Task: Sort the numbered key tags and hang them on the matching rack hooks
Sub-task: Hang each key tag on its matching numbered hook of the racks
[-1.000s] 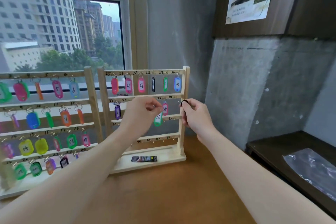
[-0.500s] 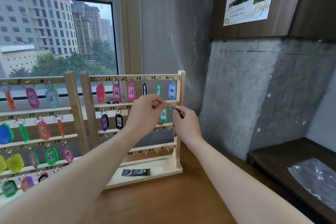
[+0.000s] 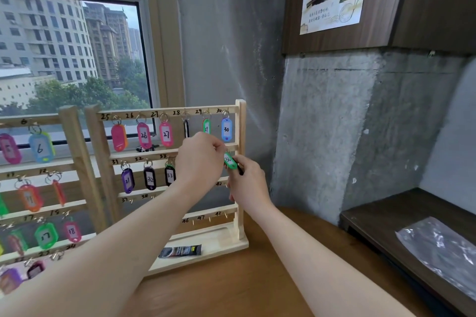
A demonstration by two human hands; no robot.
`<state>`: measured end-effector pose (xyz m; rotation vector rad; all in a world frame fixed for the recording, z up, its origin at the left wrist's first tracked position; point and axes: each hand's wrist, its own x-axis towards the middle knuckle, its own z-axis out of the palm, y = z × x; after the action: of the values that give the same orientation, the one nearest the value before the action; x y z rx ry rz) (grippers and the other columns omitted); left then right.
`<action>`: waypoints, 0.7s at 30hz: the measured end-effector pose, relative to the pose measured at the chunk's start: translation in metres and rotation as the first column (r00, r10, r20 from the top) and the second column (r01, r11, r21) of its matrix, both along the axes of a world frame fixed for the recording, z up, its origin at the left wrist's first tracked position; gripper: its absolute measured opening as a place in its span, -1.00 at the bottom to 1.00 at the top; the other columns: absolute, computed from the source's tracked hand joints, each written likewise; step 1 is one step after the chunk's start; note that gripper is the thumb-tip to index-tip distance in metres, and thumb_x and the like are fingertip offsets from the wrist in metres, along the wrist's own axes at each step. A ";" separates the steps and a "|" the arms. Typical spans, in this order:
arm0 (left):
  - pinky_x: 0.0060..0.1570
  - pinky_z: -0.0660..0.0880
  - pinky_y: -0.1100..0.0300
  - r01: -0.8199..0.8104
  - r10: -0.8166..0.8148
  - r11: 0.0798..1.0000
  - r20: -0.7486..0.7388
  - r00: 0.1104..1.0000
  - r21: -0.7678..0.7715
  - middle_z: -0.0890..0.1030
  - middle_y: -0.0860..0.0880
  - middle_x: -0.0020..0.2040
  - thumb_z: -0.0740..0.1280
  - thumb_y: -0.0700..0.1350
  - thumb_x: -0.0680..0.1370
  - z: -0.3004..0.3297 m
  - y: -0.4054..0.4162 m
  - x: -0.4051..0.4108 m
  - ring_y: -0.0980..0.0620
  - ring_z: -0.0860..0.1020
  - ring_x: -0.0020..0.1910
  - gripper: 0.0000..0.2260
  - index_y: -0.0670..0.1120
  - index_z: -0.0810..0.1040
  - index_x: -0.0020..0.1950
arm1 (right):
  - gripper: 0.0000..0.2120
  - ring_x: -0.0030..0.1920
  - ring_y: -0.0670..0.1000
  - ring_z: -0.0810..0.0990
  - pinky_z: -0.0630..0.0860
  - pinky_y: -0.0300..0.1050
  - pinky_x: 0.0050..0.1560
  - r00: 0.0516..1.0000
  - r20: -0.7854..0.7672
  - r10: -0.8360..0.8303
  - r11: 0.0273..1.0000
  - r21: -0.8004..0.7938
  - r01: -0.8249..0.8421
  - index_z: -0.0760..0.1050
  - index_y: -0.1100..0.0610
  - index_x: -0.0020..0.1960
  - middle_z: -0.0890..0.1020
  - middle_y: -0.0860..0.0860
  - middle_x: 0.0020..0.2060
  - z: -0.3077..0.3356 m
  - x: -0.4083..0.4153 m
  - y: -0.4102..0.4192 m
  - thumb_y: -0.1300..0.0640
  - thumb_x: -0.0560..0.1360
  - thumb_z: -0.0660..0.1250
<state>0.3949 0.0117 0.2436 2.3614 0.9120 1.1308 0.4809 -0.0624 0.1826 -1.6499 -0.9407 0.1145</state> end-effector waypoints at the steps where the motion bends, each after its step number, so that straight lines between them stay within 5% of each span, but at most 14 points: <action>1: -0.23 0.60 0.01 -0.010 0.010 1.000 -0.014 1.000 0.019 0.63 -0.03 -0.31 0.31 -0.15 0.58 0.000 -0.001 0.000 -0.13 0.61 -0.34 -0.77 -0.03 0.69 -0.22 | -0.82 -0.20 0.04 0.65 0.68 0.19 -0.16 1.000 -0.001 0.004 1.000 -0.009 -0.004 0.57 -0.14 0.06 0.65 -0.10 -0.17 0.000 0.001 0.000 0.14 0.65 0.29; 4: -0.27 0.56 0.04 -0.015 0.018 0.998 -0.050 0.999 0.062 0.60 -0.05 -0.35 0.30 -0.19 0.57 -0.002 -0.001 -0.001 -0.14 0.58 -0.29 -0.74 -0.07 0.65 -0.29 | -0.81 -0.20 0.05 0.66 0.69 0.14 -0.15 1.000 -0.003 0.005 0.999 -0.043 -0.005 0.59 -0.06 0.19 0.67 -0.04 -0.13 0.001 0.003 -0.001 0.15 0.65 0.29; 8: -0.19 0.45 0.14 0.043 -0.043 0.997 -0.008 0.999 0.060 0.67 -0.05 -0.18 0.34 -0.16 0.61 -0.007 -0.004 -0.004 -0.04 0.59 -0.18 -0.85 -0.09 0.71 -0.06 | -0.86 -0.39 0.00 0.62 0.61 -0.18 -0.39 0.995 -0.082 0.065 0.986 -0.150 -0.077 0.59 -0.01 0.07 0.66 0.11 -0.21 0.001 0.005 -0.012 0.12 0.67 0.25; 14: -0.25 0.31 0.42 0.127 -0.108 0.978 0.120 0.987 -0.163 0.55 0.09 -0.14 0.33 -0.22 0.61 -0.037 -0.015 -0.013 0.09 0.55 -0.09 -0.82 0.01 0.54 0.16 | -0.72 -0.45 -0.08 0.57 0.53 -0.25 -0.35 0.997 -0.048 0.064 0.936 -0.343 -0.077 0.65 0.12 -0.09 0.64 0.04 -0.35 -0.009 0.001 -0.063 0.05 0.67 0.24; 17: -0.15 0.41 0.31 0.155 -0.130 0.971 0.143 0.981 -0.181 0.56 0.12 -0.15 0.28 -0.25 0.63 -0.062 -0.036 -0.030 0.16 0.53 -0.12 -0.67 0.00 0.39 0.36 | -0.70 -0.46 -0.08 0.57 0.48 -0.28 -0.35 0.999 0.004 0.053 0.924 -0.380 -0.047 0.64 0.17 -0.10 0.63 0.00 -0.37 -0.006 -0.009 -0.102 0.05 0.66 0.24; 21: -0.14 0.46 0.18 0.229 -0.229 0.967 0.014 0.973 -0.109 0.56 0.15 -0.12 0.27 -0.23 0.62 -0.108 -0.075 -0.064 0.15 0.53 -0.14 -0.64 0.05 0.35 0.38 | -0.73 -0.42 -0.07 0.59 0.48 -0.28 -0.35 1.000 0.022 0.013 0.913 -0.408 -0.002 0.64 0.09 -0.16 0.64 0.00 -0.36 -0.016 -0.032 -0.162 0.04 0.64 0.28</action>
<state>0.3311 -0.0634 0.1356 2.3057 0.6609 0.9658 0.4490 -0.2247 0.1662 -2.0361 -0.9874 0.3156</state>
